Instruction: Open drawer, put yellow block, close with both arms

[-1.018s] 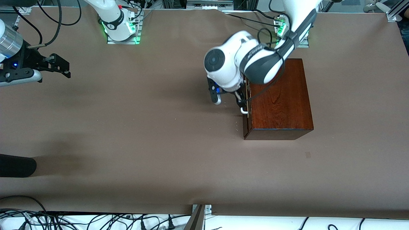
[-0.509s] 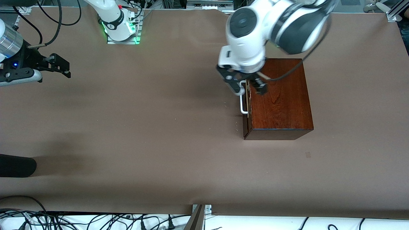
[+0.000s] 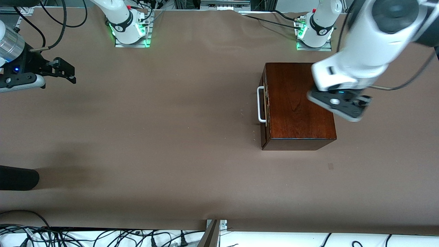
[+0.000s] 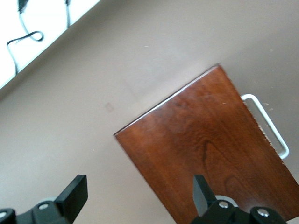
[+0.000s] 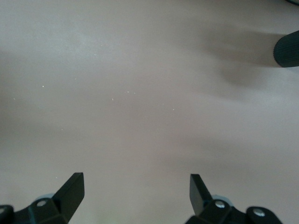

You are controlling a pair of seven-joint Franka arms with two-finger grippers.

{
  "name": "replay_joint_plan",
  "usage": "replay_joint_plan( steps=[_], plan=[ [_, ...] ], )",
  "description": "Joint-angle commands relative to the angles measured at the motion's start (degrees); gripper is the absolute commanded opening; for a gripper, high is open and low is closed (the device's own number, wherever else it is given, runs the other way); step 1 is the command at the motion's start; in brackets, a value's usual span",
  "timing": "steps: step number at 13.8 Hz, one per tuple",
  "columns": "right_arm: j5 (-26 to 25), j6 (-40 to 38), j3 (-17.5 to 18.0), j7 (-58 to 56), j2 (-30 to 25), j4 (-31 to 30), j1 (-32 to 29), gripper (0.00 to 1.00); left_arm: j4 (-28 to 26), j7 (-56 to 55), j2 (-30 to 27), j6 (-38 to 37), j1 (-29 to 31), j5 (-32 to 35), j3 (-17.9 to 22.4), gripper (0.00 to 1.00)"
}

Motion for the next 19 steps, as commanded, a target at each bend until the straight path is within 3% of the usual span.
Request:
replay_joint_plan(
  steps=[1, 2, 4, 6, 9, 19],
  plan=[
    [0.37, -1.02, 0.37, 0.76, -0.03, 0.94, -0.01, 1.00, 1.19, -8.24, -2.95, -1.73, 1.99, -7.83, 4.25, 1.00],
    [0.37, -1.02, 0.37, 0.76, -0.03, 0.94, -0.01, 1.00, -0.47, -14.38, -4.02, -1.03, 0.68, -12.23, 9.43, 1.00],
    [0.37, -0.93, 0.37, 0.76, -0.03, 0.94, -0.01, 1.00, -9.49, -17.69, -10.06, 7.47, -5.45, -14.73, 21.73, 1.00],
    [0.37, -0.93, 0.37, 0.76, -0.03, 0.94, -0.01, 1.00, -16.98, -17.08, -15.78, 8.56, -7.06, -20.42, 27.74, 1.00],
    [1.50, -0.49, 0.37, 0.76, 0.06, 1.03, -0.01, 1.00, -26.22, -17.17, -21.08, 11.54, -8.56, -20.53, 28.99, 1.00],
    [1.95, -1.19, 0.11, 0.68, -0.03, 0.94, -0.10, 1.00, -24.13, -16.38, -18.36, 10.40, -7.77, -20.62, 28.64, 1.00]
  ],
)
